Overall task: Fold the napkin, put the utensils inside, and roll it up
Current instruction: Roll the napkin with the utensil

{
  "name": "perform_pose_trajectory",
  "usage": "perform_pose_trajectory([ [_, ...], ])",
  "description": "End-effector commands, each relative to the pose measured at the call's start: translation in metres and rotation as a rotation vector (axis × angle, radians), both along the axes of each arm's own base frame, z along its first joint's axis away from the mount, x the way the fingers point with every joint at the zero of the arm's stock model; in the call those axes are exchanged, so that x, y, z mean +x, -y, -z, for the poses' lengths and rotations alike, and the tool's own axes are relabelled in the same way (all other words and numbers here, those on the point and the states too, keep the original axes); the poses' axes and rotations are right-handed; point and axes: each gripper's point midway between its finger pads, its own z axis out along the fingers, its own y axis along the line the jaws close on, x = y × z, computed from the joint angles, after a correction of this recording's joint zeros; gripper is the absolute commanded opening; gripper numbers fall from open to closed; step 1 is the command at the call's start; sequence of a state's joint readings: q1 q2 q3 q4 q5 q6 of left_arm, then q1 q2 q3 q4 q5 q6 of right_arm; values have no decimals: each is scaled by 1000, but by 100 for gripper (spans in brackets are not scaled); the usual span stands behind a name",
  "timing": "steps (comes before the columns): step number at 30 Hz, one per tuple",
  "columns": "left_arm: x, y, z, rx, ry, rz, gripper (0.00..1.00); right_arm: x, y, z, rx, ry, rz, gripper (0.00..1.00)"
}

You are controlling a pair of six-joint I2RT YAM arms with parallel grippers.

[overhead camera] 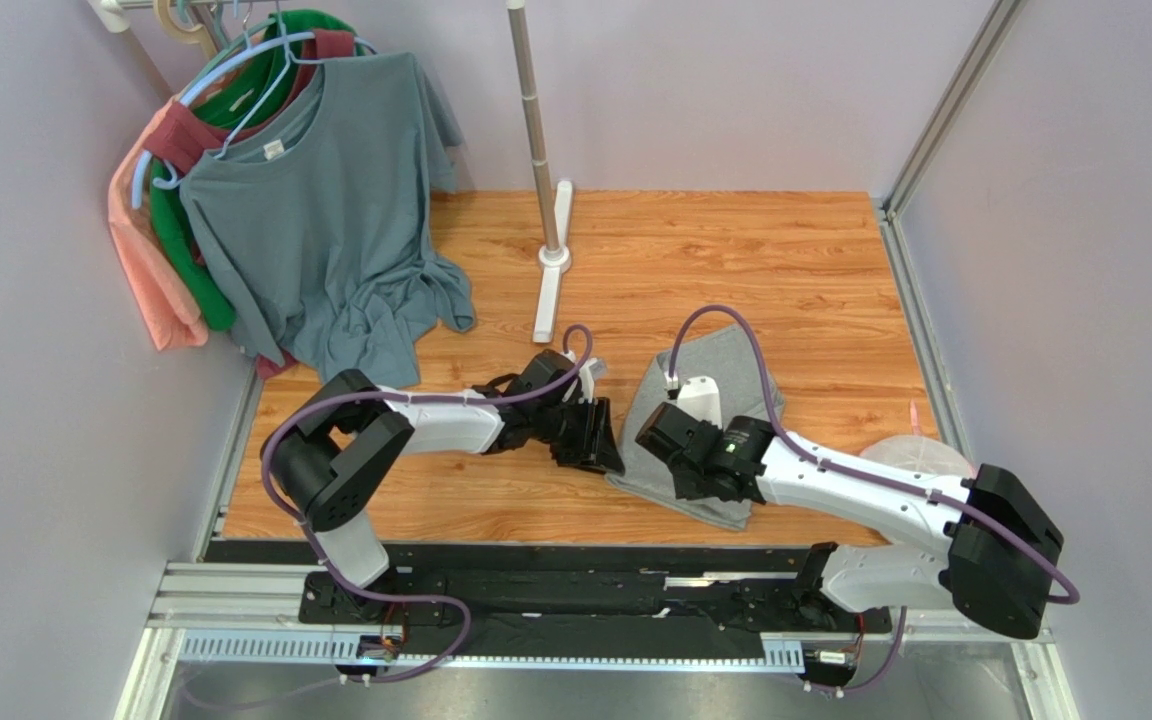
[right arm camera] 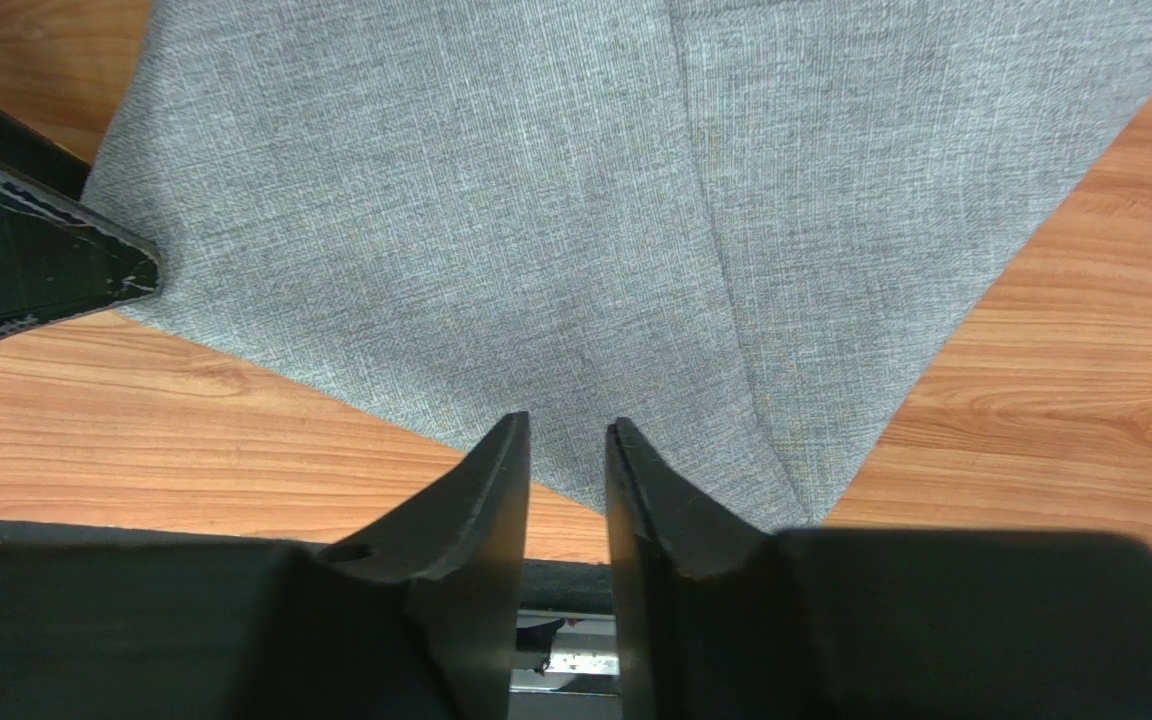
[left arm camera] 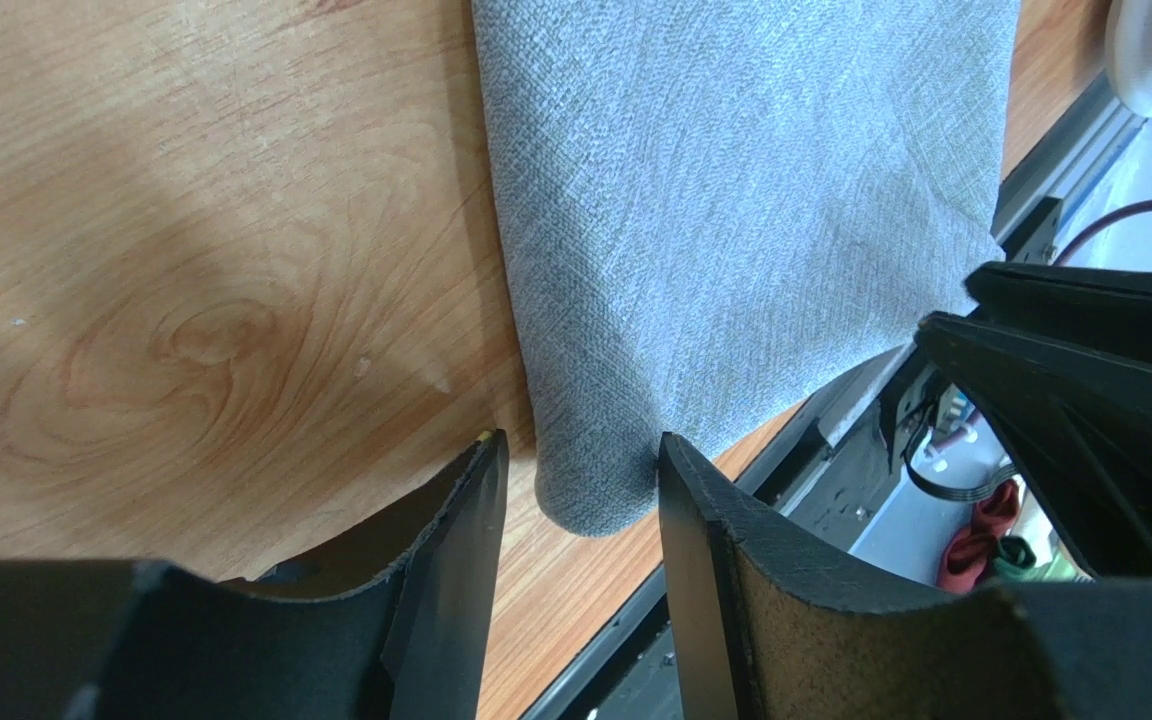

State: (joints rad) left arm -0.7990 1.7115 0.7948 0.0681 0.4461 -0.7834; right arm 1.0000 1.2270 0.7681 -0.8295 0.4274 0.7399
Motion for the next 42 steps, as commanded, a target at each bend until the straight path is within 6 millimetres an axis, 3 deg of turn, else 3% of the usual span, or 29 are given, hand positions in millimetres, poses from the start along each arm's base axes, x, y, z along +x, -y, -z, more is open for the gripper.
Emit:
perform_pose_trajectory([
  [1, 7, 14, -14, -45, 30, 17, 50, 1, -5, 9, 38, -6, 40, 22],
  [7, 8, 15, -13, -40, 30, 21, 49, -11, 9, 29, 4, -55, 88, 15],
  [17, 13, 14, -13, -17, 53, 25, 41, -9, 14, 35, -22, -54, 98, 14],
  [25, 13, 16, -10, -16, 50, 36, 32, -7, 8, 25, 7, -42, 81, 16],
  [29, 14, 17, -9, -14, 52, 42, 19, -2, 2, 14, 17, -25, 45, 18],
  [33, 14, 15, -6, 11, 50, 54, 0, 7, -5, -1, 26, 18, -13, 26],
  [38, 20, 2, -8, 66, 63, 58, 0, 12, -30, -19, 69, 73, -175, 40],
  [42, 26, -25, -5, 129, 66, 63, 0, 15, -59, -23, 111, 112, -279, 52],
])
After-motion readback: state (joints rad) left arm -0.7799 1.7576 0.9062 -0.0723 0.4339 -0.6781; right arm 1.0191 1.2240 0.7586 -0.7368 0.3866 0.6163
